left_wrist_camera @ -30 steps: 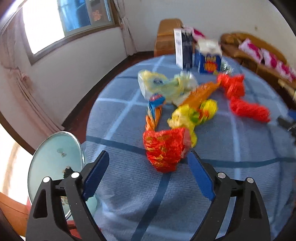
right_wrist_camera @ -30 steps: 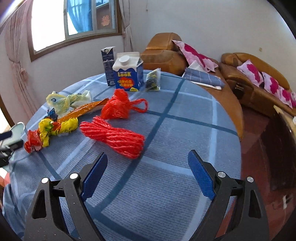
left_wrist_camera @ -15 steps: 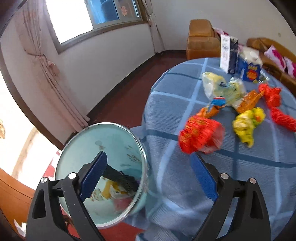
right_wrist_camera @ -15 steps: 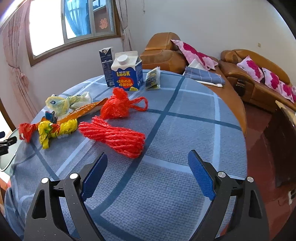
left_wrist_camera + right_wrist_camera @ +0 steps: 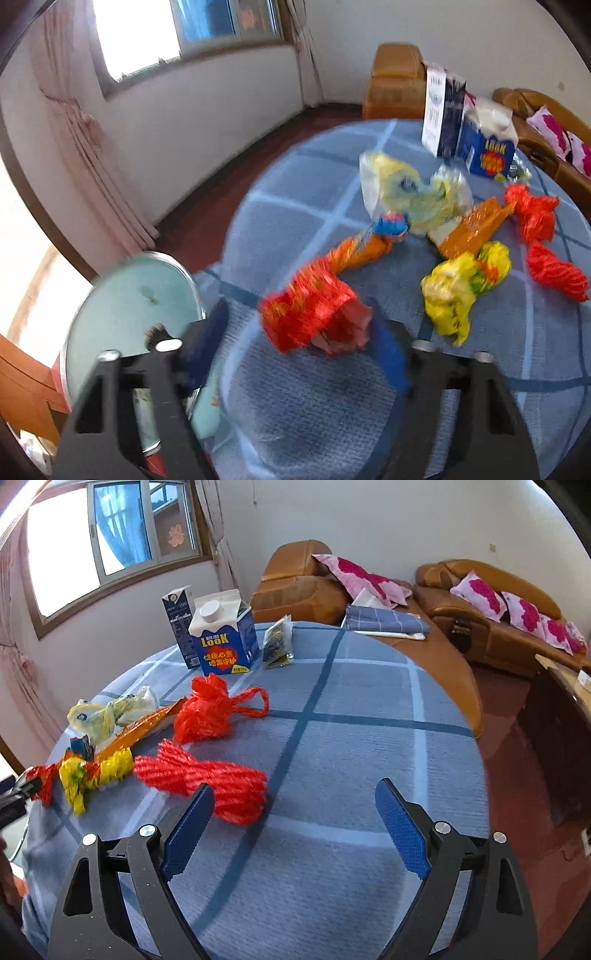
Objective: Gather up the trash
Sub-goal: 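Grasp the red foil wrapper with the left gripper while the right grasps the red mesh net, then carry the red wrapper and red mesh net over the teal bin with both grippers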
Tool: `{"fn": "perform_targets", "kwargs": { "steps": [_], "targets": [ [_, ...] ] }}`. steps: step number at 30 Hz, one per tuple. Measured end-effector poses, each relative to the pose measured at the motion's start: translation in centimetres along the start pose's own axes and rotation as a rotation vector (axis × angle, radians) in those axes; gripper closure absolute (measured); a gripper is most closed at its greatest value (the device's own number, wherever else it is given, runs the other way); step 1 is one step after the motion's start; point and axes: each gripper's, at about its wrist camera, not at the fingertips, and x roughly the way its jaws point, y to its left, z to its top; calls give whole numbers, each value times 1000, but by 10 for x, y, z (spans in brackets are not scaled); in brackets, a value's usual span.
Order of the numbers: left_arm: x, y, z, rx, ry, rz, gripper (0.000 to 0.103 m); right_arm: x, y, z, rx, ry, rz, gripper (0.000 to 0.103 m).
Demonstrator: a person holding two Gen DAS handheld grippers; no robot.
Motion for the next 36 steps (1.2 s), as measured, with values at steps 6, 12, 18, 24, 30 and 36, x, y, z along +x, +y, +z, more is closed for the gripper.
{"fn": "perform_targets", "kwargs": {
  "steps": [6,12,18,24,30,36],
  "targets": [
    [4,7,-4,26,16,-70,85,33,21,4,-16,145,69,53],
    [-14,18,-4,58,-26,-84,89,28,31,-2,-52,137,110,86],
    [-46,45,-12,84,-71,-69,90,-4,31,2,-60,43,114,86],
    [-62,49,-12,99,-101,-115,90,-19,45,9,-78,0,141,86],
    [-86,56,-15,113,-135,-117,90,-34,60,16,-100,-38,164,86],
    [-83,91,-21,81,-119,-43,90,-32,77,25,-117,-48,183,86]
  ]
}}
